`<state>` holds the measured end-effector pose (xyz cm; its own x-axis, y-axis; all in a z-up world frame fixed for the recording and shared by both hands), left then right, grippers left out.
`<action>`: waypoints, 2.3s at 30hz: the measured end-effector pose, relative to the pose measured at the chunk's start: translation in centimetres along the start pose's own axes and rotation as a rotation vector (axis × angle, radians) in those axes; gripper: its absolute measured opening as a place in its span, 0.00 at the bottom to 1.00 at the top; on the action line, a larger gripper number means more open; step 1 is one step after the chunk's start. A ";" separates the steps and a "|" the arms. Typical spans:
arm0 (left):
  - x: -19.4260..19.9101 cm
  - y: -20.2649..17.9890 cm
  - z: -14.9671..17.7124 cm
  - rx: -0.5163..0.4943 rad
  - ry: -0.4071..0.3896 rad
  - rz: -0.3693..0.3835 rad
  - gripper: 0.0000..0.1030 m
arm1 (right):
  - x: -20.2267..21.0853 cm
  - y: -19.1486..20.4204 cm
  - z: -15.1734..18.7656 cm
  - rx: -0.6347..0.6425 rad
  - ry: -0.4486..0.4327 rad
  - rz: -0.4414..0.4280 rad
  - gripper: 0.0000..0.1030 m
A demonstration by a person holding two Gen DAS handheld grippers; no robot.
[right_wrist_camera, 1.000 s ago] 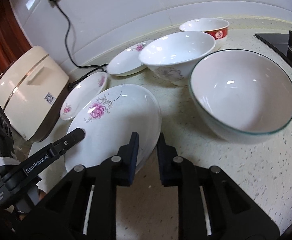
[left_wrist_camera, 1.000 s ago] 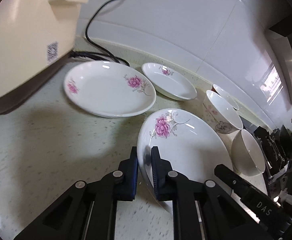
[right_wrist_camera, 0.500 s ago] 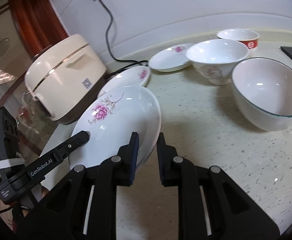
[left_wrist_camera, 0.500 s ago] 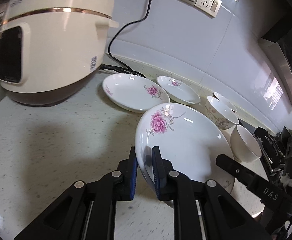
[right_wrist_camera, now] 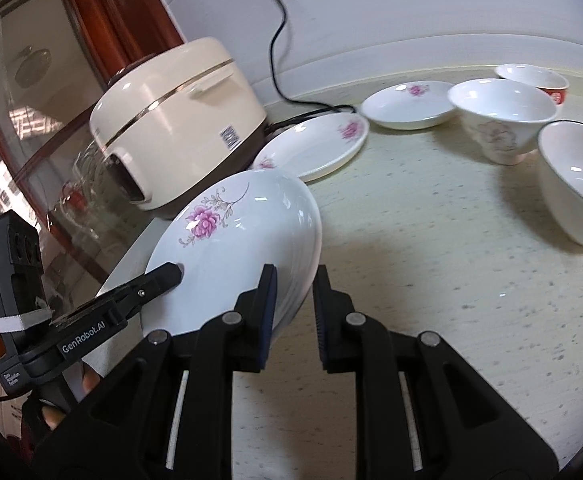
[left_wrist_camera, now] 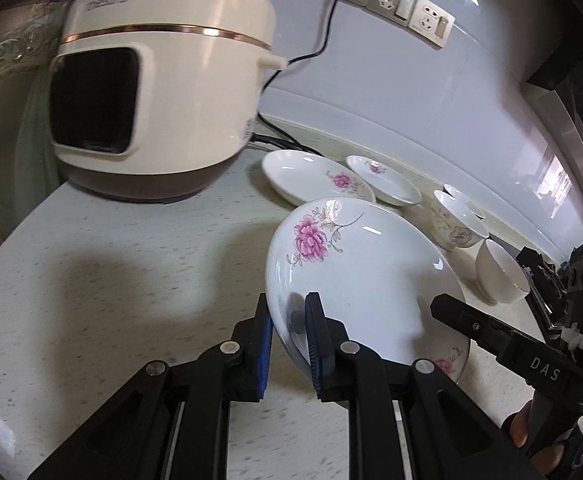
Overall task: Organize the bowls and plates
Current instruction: 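Carry the large plate toward the rice cooker and lower it onto the counter, then open both grippers and release the plate beside the rice cooker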
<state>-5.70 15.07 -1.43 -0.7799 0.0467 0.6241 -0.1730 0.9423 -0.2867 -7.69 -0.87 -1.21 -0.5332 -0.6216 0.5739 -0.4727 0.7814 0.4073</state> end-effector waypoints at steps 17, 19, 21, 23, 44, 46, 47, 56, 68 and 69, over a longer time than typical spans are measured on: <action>3.0 6.7 -0.5 0.065 -0.018 -0.086 0.17 | -3.8 6.0 1.2 0.086 0.089 -0.075 0.22; 3.4 7.5 -0.5 0.085 -0.033 -0.090 0.17 | -4.4 7.1 1.5 0.103 0.101 -0.092 0.22; 4.0 8.0 -0.7 0.088 -0.054 -0.106 0.17 | -4.8 7.9 1.7 0.113 0.109 -0.101 0.22; 4.3 8.5 -0.8 0.083 -0.065 -0.125 0.17 | -5.1 8.5 1.8 0.120 0.113 -0.107 0.22; 4.3 12.6 1.1 0.156 -0.019 -0.189 0.19 | -7.5 11.4 3.0 0.162 0.192 -0.115 0.22; 4.1 12.7 1.2 0.159 -0.016 -0.201 0.19 | -7.6 11.4 3.1 0.161 0.199 -0.114 0.22; 4.1 12.7 1.1 0.158 -0.016 -0.206 0.19 | -7.6 11.5 3.1 0.159 0.200 -0.114 0.22; 4.8 12.9 0.8 0.180 -0.032 -0.305 0.83 | -6.6 11.0 2.3 0.105 0.140 -0.118 0.72; 6.3 11.0 0.1 0.127 -0.091 -0.322 0.83 | -4.6 9.3 1.3 0.026 0.039 -0.118 0.72; 6.5 10.7 -0.1 0.121 -0.099 -0.320 0.83 | -4.5 9.1 1.2 0.015 0.038 -0.119 0.72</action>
<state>-12.60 25.47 -0.35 -0.7281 -0.2820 0.6247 -0.4829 0.8579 -0.1756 -10.47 8.92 -0.97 -0.4462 -0.7069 0.5487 -0.5413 0.7015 0.4636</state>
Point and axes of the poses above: each gripper's, at about its wrist camera, not at the fingertips, and x roughly against the way its jaws point, y to its left, z to its underside, the point moved 8 cm from there along -x, roughly the way its jaws point, and after that the axes turned 1 degree about y, right-handed, at the moved point
